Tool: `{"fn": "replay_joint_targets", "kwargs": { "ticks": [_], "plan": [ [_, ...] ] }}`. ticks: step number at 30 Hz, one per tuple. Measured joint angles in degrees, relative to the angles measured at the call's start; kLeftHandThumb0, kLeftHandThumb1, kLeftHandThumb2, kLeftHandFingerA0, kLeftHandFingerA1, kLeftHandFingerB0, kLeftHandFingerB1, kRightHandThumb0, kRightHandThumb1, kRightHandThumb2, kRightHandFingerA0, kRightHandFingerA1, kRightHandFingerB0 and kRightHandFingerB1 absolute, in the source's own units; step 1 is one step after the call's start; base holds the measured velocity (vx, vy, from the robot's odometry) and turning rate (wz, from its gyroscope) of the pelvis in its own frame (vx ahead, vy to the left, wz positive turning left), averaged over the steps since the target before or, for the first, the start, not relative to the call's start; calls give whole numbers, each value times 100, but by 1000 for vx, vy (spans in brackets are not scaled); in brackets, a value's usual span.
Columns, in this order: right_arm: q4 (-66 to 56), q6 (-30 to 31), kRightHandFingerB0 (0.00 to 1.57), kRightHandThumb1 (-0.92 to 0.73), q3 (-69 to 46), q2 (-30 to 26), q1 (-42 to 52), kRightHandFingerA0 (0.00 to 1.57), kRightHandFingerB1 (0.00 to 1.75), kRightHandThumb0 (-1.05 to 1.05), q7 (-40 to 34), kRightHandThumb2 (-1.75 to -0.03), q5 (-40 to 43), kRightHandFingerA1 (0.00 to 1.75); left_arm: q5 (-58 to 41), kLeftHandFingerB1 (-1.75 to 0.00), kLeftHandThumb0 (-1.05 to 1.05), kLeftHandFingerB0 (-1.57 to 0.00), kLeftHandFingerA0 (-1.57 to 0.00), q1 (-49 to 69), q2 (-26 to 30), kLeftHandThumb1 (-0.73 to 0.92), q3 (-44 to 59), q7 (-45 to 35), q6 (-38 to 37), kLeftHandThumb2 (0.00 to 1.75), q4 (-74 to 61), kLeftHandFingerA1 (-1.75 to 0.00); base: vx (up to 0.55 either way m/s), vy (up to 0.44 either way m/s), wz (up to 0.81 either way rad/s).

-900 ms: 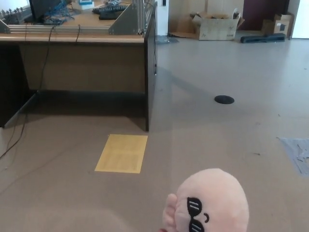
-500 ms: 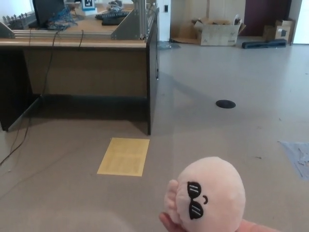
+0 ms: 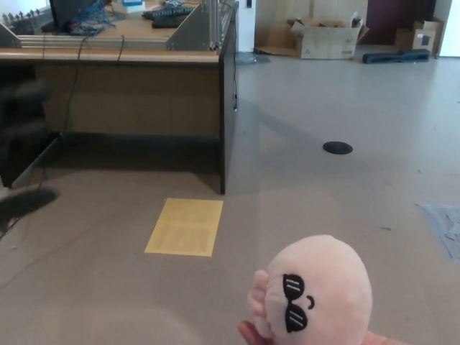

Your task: The robot extends its left hand to pick up an emotional support dumpling from the palm of a person and brings its hand down by its side. Then it extends its arm again to hand the dumpling back to the person.

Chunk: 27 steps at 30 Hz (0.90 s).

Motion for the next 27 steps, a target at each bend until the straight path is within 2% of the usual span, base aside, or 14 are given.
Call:
{"fn": "replay_joint_targets", "kwargs": {
  "ticks": [2, 3, 6, 9, 10, 11, 15, 16, 18, 19, 20, 25, 26, 27],
  "plan": [
    [5, -1, 36, -56, 1, 3, 0, 79, 32, -47, 4, -57, 0, 47, -3, -29, -50, -18, -19, -479, 113, 42, -304, -164, 136, 53, -181, -32, 0, 0, 0],
    [5, -2, 37, -56, 2, 3, -1, 80, 32, -47, 5, -57, 0, 47, -5, -46, -29, 0, -1, -635, 136, 19, -399, -217, 184, 80, -239, -48, 0, 0, 0],
    [25, -6, 37, -57, 2, 7, -2, 80, 32, -46, 10, -57, 0, 46, -2, -47, -31, 0, -1, -1384, 222, 16, -887, -457, 430, 79, -437, -49, 0, 0, 0],
    [35, -9, 37, -57, 3, 10, -4, 80, 32, -46, 9, -57, -1, 46, 20, -47, -31, 0, -1, -2059, 237, 16, -1353, -678, 632, 78, -510, -50, 0, 0, 0],
    [35, -9, 38, -56, 3, 10, -4, 79, 33, -47, 9, -57, -2, 46, 30, -29, -54, -8, -7, -2223, 237, 35, -1480, -737, 684, 69, -521, -33, 0, 0, 0],
    [36, -9, 39, -56, 4, 12, -6, 79, 33, -47, 8, -57, -2, 46, 41, -36, -47, -6, -1, -2523, 237, 32, -1693, -849, 781, 74, -545, -35, 0, 0, 0],
    [40, -12, 38, -55, 5, 13, -14, 79, 33, -49, 8, -57, -2, 46, 70, -30, -51, -1, -1, -3243, 228, 32, -2244, -1146, 1034, 76, -589, -33, 0, 0, 0],
    [44, -13, 36, -55, 4, 13, -21, 79, 32, -51, 9, -57, -2, 46, 82, -22, -67, -3, -16, -3544, 221, 40, -2497, -1292, 1160, 54, -618, -34, 0, 0, 0],
    [53, -15, 36, -55, 5, 14, -32, 79, 32, -51, 10, -57, -1, 46, 96, -22, -67, -3, -16, -3890, 192, 40, -2792, -1478, 1292, 54, -649, -34, 0, 0, 0],
    [55, -16, 36, -58, 5, 14, -34, 77, 33, -52, 9, -58, -2, 46, 101, -25, -57, 0, 0, -4019, 175, 31, -2912, -1556, 1348, 79, -661, -32, 0, 0, 0],
    [57, -16, 37, -56, 6, 14, -36, 76, 33, -50, 9, -58, -2, 46, 106, -24, -59, -1, -1, -4175, 146, 33, -3070, -1660, 1420, 81, -671, -26, 0, 0, 0],
    [76, -59, 38, -57, 46, 14, -42, 75, 33, -51, 7, -57, -10, 45, 186, -26, -57, 0, 0, -4777, -75, 31, -3797, -2161, 1675, 80, -677, -37, 0, 0, 0],
    [85, -74, 40, -55, 59, 13, -43, 77, 33, -50, 6, -57, -11, 46, 213, -16, -81, -5, -12, -4919, -144, 35, -3973, -2294, 1742, 68, -682, -42, 0, 0, 0],
    [88, -79, 40, -55, 64, 13, -45, 77, 33, -50, 5, -57, -11, 46, 220, -16, -81, -5, -12, -4969, -174, 35, -4038, -2346, 1769, 68, -686, -42, 0, 0, 0]
  ]
}}
